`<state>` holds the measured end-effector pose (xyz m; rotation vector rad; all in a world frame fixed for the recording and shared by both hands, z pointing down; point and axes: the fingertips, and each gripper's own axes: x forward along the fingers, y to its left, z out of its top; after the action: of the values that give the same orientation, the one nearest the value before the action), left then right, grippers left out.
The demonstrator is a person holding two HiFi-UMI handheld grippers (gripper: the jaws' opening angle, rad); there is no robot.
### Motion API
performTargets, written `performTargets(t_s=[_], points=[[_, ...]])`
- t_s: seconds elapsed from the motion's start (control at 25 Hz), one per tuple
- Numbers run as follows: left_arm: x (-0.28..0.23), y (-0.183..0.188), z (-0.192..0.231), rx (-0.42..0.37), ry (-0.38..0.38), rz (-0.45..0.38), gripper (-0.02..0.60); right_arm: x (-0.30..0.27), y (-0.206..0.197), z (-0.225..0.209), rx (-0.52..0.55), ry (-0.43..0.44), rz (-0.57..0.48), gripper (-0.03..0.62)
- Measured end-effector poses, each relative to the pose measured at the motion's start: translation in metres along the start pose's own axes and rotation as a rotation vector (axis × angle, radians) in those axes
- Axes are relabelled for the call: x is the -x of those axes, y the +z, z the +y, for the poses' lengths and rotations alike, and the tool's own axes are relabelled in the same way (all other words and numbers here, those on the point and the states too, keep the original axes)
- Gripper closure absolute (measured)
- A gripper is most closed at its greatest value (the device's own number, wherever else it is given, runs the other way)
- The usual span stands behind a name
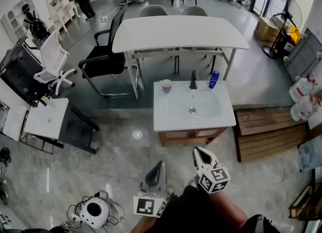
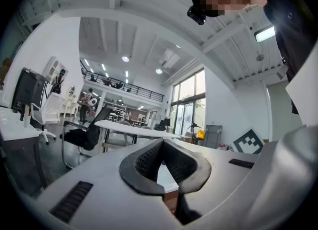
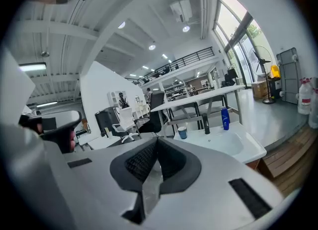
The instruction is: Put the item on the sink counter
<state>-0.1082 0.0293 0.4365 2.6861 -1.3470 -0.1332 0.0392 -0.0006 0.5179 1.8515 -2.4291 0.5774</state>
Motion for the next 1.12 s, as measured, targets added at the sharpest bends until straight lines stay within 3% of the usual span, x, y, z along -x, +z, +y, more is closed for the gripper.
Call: performTargets(t_s=[0.56, 1.12], points=[[-0.004, -0.014, -0.095, -0.010, -0.021, 0.027, 0.565, 0.110, 0.018, -0.023, 0.014, 0.028, -0.049, 0.583], [-0.011, -0.021, -0.133, -0.037, 0.008, 0.021, 0.565, 0.140, 0.023, -0.042, 0.036, 0.080, -0.068, 0.583]])
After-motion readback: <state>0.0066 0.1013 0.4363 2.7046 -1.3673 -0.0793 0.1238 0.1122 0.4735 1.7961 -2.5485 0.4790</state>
